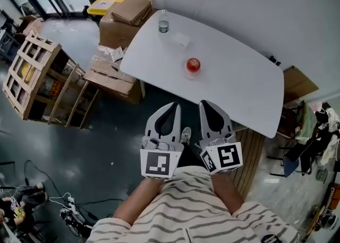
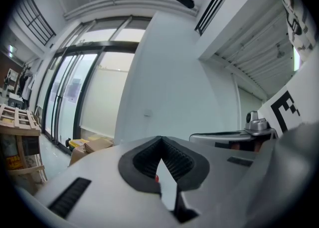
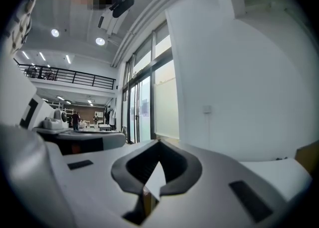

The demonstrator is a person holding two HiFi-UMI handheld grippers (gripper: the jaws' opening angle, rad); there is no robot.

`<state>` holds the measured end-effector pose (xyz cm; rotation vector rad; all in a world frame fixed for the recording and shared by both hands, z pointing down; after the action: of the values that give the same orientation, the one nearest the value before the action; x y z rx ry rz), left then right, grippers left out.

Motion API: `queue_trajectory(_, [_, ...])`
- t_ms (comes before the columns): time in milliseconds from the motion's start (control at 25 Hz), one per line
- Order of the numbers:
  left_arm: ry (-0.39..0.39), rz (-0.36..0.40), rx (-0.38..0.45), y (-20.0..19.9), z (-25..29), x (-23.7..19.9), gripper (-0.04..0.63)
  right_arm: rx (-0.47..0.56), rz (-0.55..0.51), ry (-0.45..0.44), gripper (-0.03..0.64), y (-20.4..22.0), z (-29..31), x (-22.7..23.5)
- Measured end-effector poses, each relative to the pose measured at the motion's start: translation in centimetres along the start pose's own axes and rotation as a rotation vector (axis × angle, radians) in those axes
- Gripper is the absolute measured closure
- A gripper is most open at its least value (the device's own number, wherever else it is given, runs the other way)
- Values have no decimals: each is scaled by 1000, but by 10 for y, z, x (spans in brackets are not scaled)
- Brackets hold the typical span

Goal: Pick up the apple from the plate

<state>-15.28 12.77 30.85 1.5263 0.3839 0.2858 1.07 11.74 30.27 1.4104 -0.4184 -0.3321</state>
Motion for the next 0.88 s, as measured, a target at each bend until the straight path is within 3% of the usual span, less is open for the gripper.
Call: queue_trajectory(880, [-93,38,-44,6,172,31,592,35,69,-105,604,-10,97,163])
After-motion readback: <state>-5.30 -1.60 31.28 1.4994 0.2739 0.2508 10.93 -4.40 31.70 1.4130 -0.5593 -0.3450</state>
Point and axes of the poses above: the fingertips, and each gripper's own axes: z forward along the fingers, x to its right, y out of its underside, the point moved 10 cm from there along -z, backward along the fingers, and after that the axes turned 4 degrees about z, right-handed, at the moved point
